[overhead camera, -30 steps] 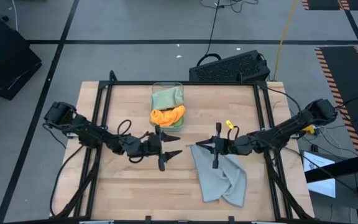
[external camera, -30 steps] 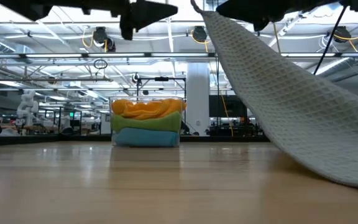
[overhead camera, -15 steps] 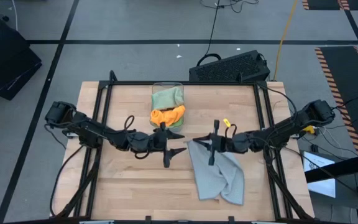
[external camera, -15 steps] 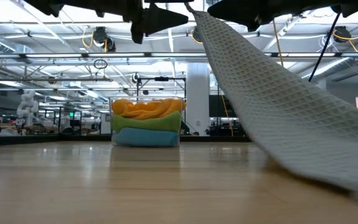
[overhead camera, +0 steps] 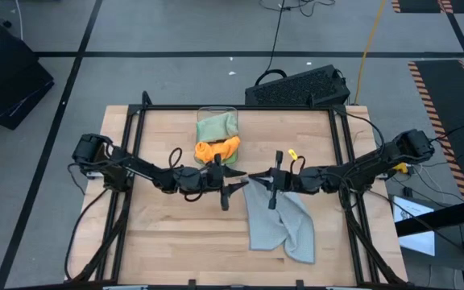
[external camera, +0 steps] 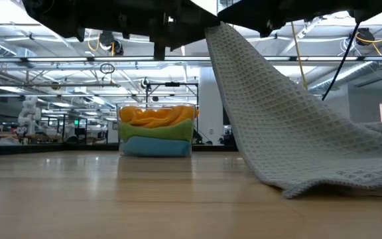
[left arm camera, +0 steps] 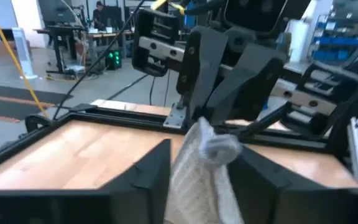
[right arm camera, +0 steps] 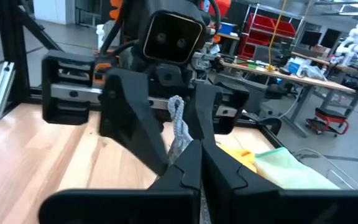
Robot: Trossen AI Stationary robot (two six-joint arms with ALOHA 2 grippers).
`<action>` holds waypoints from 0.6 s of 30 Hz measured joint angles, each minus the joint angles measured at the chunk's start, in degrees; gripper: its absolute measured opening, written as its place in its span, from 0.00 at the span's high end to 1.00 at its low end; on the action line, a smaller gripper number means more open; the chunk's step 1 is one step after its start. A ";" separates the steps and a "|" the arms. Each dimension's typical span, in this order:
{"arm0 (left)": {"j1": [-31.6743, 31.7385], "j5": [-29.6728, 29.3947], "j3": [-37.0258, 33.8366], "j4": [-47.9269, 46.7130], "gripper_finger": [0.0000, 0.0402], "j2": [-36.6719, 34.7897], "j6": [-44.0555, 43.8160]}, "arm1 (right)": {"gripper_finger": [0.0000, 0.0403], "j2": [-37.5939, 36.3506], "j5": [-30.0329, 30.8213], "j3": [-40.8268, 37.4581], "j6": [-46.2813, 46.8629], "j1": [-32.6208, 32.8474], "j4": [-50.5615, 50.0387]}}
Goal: Fold microfiber towels
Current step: Fold the gray towel
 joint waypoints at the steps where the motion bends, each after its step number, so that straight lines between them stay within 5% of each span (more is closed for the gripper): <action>1: -0.06 -0.24 0.00 -0.02 0.67 0.10 0.62 | 1.00 0.00 0.00 0.00 -0.02 0.02 -0.34; 7: -1.28 -0.54 0.00 -1.31 0.97 -1.22 3.90 | 1.00 0.00 -0.15 0.00 0.47 0.09 -3.25; 11: -2.47 -0.56 -0.02 -8.36 0.97 -3.07 3.55 | 0.94 -1.45 0.00 0.00 1.80 1.76 -8.00; 18: -5.39 -0.13 -0.04 -23.63 0.97 -5.69 -2.00 | 0.78 -6.56 0.07 0.04 20.31 5.47 -31.86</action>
